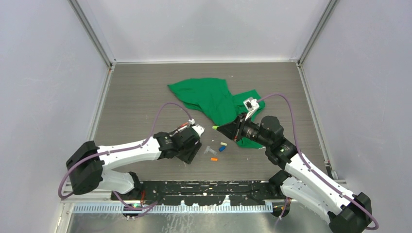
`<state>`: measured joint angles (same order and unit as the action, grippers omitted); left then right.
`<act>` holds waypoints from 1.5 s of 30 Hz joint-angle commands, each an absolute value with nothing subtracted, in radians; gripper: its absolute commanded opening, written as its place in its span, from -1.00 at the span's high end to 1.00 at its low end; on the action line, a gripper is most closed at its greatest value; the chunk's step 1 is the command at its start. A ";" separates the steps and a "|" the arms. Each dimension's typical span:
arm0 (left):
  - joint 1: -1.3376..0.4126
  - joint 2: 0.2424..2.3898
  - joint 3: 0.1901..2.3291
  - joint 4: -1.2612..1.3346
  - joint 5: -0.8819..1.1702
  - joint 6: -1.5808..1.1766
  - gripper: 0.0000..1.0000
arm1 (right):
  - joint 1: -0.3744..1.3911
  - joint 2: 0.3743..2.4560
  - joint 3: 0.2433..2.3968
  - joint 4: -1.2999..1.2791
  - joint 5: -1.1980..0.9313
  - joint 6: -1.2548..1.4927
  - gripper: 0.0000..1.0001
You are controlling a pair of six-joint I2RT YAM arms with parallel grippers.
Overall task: Insert the pens into the pen caps
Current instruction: Pick up the pen from the center of the board.
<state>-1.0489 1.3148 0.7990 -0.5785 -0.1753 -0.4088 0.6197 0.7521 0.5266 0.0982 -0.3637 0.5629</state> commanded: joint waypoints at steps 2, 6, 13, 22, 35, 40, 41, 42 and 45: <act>-1.033 1.345 0.797 -0.446 -0.235 -0.349 -0.04 | 0.620 0.746 0.531 0.171 -0.362 0.575 0.75; -1.014 1.379 0.806 -0.437 -0.237 -0.331 -0.04 | 0.618 0.752 0.526 0.187 -0.370 0.587 0.75; -0.994 1.431 0.802 -0.419 -0.233 -0.335 -0.02 | 0.619 0.750 0.523 0.194 -0.370 0.591 0.75; -0.986 1.467 0.796 -0.407 -0.228 -0.331 0.12 | 0.620 0.756 0.520 0.204 -0.373 0.600 0.74; -0.988 1.506 0.804 -0.421 -0.181 -0.330 0.33 | 0.619 0.753 0.516 0.212 -0.368 0.608 0.74; -0.989 1.531 0.821 -0.451 -0.236 -0.342 0.47 | 0.619 0.753 0.516 0.218 -0.368 0.609 0.74; -0.988 1.538 0.825 -0.456 -0.236 -0.343 0.47 | 0.619 0.752 0.517 0.219 -0.368 0.610 0.74; -0.989 1.545 0.829 -0.461 -0.236 -0.345 0.48 | 0.619 0.754 0.516 0.220 -0.367 0.609 0.74; -0.990 1.571 0.843 -0.474 -0.229 -0.349 0.55 | 0.620 0.759 0.516 0.224 -0.369 0.609 0.74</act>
